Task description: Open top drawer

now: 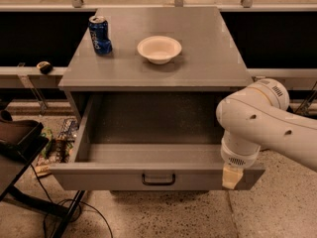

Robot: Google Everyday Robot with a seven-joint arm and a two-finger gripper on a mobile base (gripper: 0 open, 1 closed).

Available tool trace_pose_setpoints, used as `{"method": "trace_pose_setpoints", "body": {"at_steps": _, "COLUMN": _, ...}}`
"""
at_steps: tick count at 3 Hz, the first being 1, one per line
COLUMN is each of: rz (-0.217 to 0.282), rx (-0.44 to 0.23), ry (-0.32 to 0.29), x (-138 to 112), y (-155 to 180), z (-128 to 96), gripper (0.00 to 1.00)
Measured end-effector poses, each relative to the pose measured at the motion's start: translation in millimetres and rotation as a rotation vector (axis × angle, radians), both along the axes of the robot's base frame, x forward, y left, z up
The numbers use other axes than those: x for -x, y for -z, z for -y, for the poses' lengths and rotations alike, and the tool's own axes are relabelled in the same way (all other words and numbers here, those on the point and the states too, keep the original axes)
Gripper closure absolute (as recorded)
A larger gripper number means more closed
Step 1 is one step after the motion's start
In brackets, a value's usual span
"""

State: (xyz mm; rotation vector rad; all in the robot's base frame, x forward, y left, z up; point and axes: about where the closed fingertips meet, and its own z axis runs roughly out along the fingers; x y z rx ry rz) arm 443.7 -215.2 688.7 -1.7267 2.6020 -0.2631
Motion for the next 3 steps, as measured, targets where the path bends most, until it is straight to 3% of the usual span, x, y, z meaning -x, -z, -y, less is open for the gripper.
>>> {"method": "trace_pose_setpoints", "body": {"at_steps": 2, "rz": -0.048, "rx": -0.004, "ry": 0.013, "x": 8.8, "y": 7.4, "z": 2.3, "gripper": 0.86}}
{"method": "trace_pose_setpoints", "body": {"at_steps": 3, "rz": -0.070, "rx": 0.001, "ry": 0.005, "x": 12.7, "y": 9.6, "z": 3.2, "gripper": 1.00}}
